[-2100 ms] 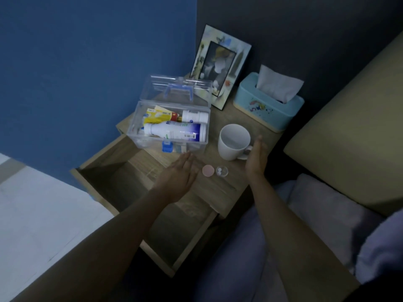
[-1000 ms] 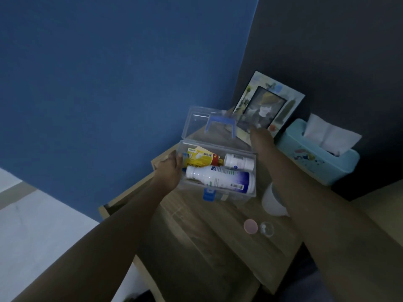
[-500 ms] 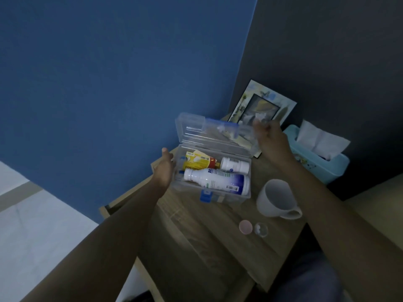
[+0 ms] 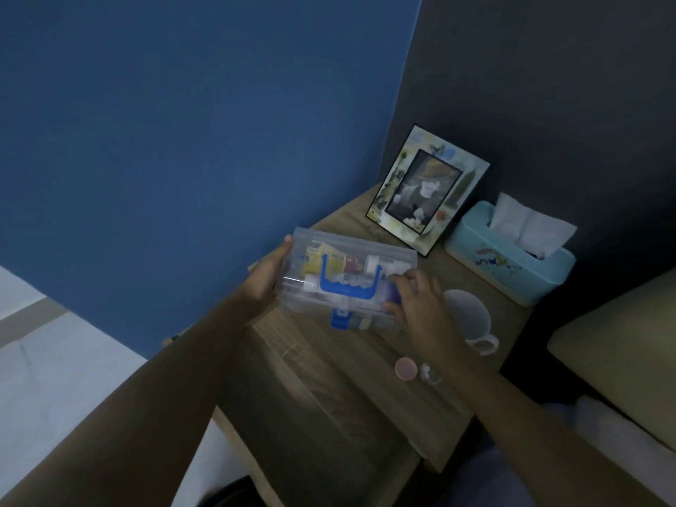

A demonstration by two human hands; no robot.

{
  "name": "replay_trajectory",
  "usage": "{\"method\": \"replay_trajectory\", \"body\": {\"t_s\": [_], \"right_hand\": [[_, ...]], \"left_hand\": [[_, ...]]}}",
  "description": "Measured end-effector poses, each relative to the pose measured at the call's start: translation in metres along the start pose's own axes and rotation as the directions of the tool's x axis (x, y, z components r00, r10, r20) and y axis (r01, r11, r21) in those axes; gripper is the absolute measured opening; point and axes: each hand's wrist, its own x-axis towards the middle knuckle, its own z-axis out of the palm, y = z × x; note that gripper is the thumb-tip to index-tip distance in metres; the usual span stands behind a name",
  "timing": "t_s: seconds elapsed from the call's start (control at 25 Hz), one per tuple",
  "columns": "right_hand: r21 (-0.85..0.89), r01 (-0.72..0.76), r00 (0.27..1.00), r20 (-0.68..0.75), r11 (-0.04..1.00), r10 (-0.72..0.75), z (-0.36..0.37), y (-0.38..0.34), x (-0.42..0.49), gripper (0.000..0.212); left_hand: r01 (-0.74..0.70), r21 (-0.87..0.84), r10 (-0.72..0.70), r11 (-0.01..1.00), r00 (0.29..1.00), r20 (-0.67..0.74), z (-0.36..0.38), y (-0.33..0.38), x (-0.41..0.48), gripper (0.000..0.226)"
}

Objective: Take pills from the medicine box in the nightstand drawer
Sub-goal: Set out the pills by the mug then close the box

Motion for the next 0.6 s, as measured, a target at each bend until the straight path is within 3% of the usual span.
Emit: {"method": "replay_trajectory", "body": {"t_s": [0.2,0.4,0.6], "right_hand": [[-0.022,0.122,0.989,-0.086,0.992,-0.123,0.005,-0.002,-0.005,0.052],[-0.060,0.277,0.961,0.018,0.959,-0.276,0.009,-0.016,0.020,0.071],[-0.098,0.366,0.929,0.104,0.926,-0.356,0.017,-0.013,0.033,0.077]], "left_hand": [[-0.011,0.253,0.056,0.967,0.984,-0.170,0.003,-0.005,-0.004,0.047],[-0.015,0.350,0.075,0.937,0.984,-0.159,0.004,-0.005,-0.006,0.048],[-0.040,0.470,0.122,0.882,0.982,-0.144,0.003,-0.003,-0.006,0.048]]}}
